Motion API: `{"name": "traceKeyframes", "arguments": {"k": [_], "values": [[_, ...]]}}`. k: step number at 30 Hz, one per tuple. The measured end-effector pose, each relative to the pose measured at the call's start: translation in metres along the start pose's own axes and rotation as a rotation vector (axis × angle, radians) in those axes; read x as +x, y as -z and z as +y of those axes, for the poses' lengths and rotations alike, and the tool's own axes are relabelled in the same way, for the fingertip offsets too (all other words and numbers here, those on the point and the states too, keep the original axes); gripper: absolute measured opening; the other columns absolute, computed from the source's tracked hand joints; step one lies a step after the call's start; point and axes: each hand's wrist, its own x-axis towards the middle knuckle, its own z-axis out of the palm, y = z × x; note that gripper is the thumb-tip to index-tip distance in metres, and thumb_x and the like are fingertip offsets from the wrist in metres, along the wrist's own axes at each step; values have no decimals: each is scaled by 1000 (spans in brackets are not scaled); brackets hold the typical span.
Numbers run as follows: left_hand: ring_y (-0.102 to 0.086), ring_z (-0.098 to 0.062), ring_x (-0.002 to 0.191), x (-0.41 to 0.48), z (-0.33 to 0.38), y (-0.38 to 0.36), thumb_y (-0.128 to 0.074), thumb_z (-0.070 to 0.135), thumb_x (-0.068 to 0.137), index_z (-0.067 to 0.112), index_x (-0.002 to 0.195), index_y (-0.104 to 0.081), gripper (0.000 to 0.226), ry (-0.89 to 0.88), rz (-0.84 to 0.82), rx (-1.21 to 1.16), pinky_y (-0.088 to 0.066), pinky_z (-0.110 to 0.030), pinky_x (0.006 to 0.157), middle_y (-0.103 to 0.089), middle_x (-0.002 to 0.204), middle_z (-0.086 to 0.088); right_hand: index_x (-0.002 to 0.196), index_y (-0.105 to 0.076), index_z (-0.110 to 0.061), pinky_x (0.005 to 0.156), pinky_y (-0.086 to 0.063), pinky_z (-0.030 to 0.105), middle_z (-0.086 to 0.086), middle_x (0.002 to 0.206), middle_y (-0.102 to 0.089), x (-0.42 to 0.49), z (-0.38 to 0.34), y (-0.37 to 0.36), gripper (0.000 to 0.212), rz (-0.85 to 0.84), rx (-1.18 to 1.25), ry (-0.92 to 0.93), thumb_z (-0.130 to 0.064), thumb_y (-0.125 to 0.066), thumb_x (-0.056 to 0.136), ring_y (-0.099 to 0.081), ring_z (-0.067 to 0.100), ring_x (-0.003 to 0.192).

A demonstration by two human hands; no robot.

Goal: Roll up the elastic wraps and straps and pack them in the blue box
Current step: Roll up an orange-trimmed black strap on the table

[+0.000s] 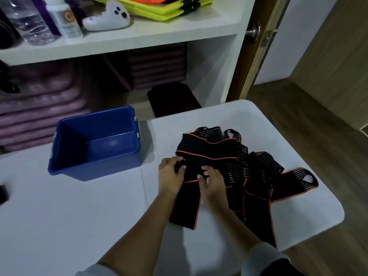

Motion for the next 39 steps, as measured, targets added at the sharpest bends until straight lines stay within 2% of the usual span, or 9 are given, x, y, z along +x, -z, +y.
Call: {"name": "traceKeyframes", "arguments": {"k": [4,6,9,16,22,28,33,37,39], "values": [[-55,-26,103,37,15,-2,-61,18,86,20,114,-63,29,40,44,1,-46,-36,94,-54,113,-11,127,-52,-13,89,-49,41,8,111,-53,35,0,6,36,23,45,9,-21,-55,92,-53,22,102],[-55,-28,105,51,20,-4,-60,20,87,20,117,-61,30,46,70,11,-47,-39,93,-53,116,-13,130,-49,-14,94,-45,34,7,119,-50,53,-3,6,39,31,29,33,-24,-54,93,-48,23,111],[-57,-23,92,62,25,-10,-57,25,90,20,121,-58,32,83,118,36,-46,-31,87,-52,115,-14,134,-45,-15,97,-34,24,5,128,-49,85,-9,5,42,-15,-55,103,-26,-52,94,-40,20,120],[-63,-31,96,61,20,-27,-51,31,93,16,124,-56,34,213,30,82,-50,-33,82,-68,107,-15,140,-39,-18,109,-29,38,8,140,-45,145,-9,-16,47,-244,-201,213,-29,-50,95,-34,26,131],[-62,-25,100,67,22,-35,-57,21,90,13,116,-60,27,312,107,-86,-44,-25,86,-67,109,-10,124,-55,-15,100,-40,34,10,120,-50,157,-6,-23,36,-270,-31,130,-28,-58,91,-47,25,115],[-59,-12,87,61,34,-24,-63,17,87,16,100,-69,15,344,285,-315,-36,-7,66,-67,98,-1,103,-64,-19,81,-46,27,-7,84,-61,152,-20,-10,19,-226,156,44,-31,-61,88,-59,11,85],[-59,-9,88,59,46,-9,-65,9,83,21,111,-66,30,291,292,-420,-45,-20,86,-63,115,-1,114,-61,-24,74,-37,19,-10,87,-61,143,-39,2,27,-216,205,81,-22,-63,87,-48,-4,67],[-62,-18,97,53,53,8,-61,3,82,29,122,-58,48,221,204,-493,-51,-36,94,-55,130,0,123,-56,-32,83,-46,25,-7,103,-62,137,-54,15,41,-268,257,94,-15,-63,86,-54,4,78],[-62,-19,97,47,57,19,-59,-2,82,28,127,-55,55,194,181,-537,-52,-36,93,-48,136,3,126,-53,-33,80,-47,18,-6,109,-60,132,-63,23,44,-302,300,91,-13,-61,88,-55,5,80]]}}
